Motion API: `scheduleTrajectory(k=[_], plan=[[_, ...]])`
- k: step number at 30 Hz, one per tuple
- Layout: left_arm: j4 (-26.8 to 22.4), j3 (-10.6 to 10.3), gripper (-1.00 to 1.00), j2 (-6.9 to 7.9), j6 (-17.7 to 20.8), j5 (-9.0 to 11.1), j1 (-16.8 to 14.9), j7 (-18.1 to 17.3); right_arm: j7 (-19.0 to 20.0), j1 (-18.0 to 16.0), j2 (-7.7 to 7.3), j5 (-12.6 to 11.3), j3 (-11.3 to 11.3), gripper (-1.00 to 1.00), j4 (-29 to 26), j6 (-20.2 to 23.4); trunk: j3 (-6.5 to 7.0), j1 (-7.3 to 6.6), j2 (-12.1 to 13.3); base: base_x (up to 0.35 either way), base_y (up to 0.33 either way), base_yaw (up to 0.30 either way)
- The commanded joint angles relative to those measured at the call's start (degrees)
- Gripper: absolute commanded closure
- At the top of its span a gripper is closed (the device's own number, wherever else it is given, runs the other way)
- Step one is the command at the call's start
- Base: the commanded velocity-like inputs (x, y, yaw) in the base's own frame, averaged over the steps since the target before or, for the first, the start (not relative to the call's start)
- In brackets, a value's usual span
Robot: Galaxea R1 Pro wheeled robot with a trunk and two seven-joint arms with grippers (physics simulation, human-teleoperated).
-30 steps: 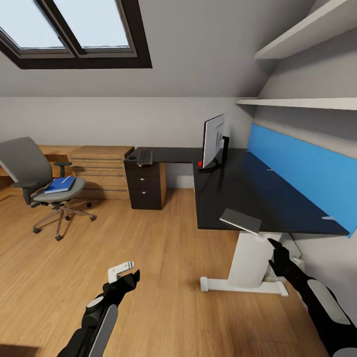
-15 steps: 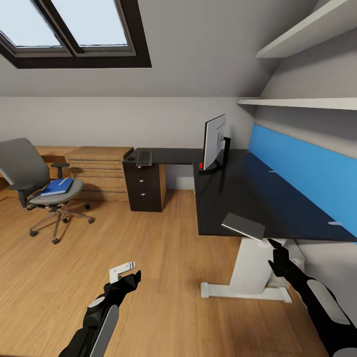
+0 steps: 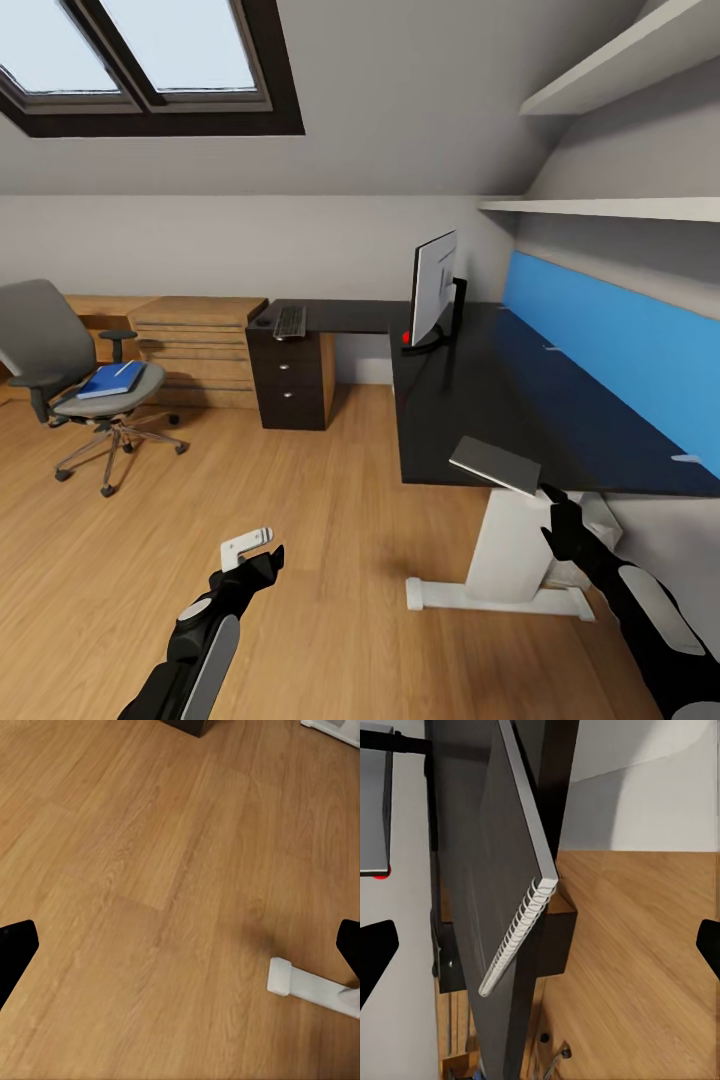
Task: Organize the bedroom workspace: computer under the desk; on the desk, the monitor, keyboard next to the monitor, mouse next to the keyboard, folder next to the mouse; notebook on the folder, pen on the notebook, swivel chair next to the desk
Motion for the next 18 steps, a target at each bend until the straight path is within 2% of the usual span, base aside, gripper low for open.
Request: scheduleTrajectory(k=[1, 10, 12, 16, 18], plan=[[-0.1, -0.1, -1.00, 0.01, 0.2, 0.6, 0.0, 0.5, -0.4, 0.0, 0.01, -0.5, -0.1, -1.00, 0.0, 0.2, -0.06, 0.00, 0.0, 0.004, 0.000, 0.000], [-0.5, -0.1, -1.00, -0.10, 0.2, 0.7, 0.0, 0.6, -0.2, 0.0, 0.01, -0.4, 0.0, -1.00, 0.1, 0.2, -0.06, 0.00, 0.0, 0.001, 0.000, 0.000], [-0.5, -0.2, -1.00, -0.13, 0.2, 0.7, 0.0, 0.7, -0.2, 0.0, 0.01, -0.4, 0.2, -1.00, 0.1, 0.3, -0.42, 0.44, -0.8, 0.000, 0.000, 0.000], [-0.5, -0.2, -1.00, -0.13, 0.2, 0.7, 0.0, 0.7, -0.1, 0.0, 0.01, -0.3, 1.3, -1.00, 0.1, 0.3, -1.14, 1.31, -2.4, 0.000, 0.000, 0.000], [-0.5, -0.1, -1.00, -0.09, 0.2, 0.7, 0.0, 0.7, -0.1, 0.0, 0.01, -0.3, 2.2, -1.00, 0.1, 0.3, -1.14, 1.31, -2.4, 0.000, 0.000, 0.000]])
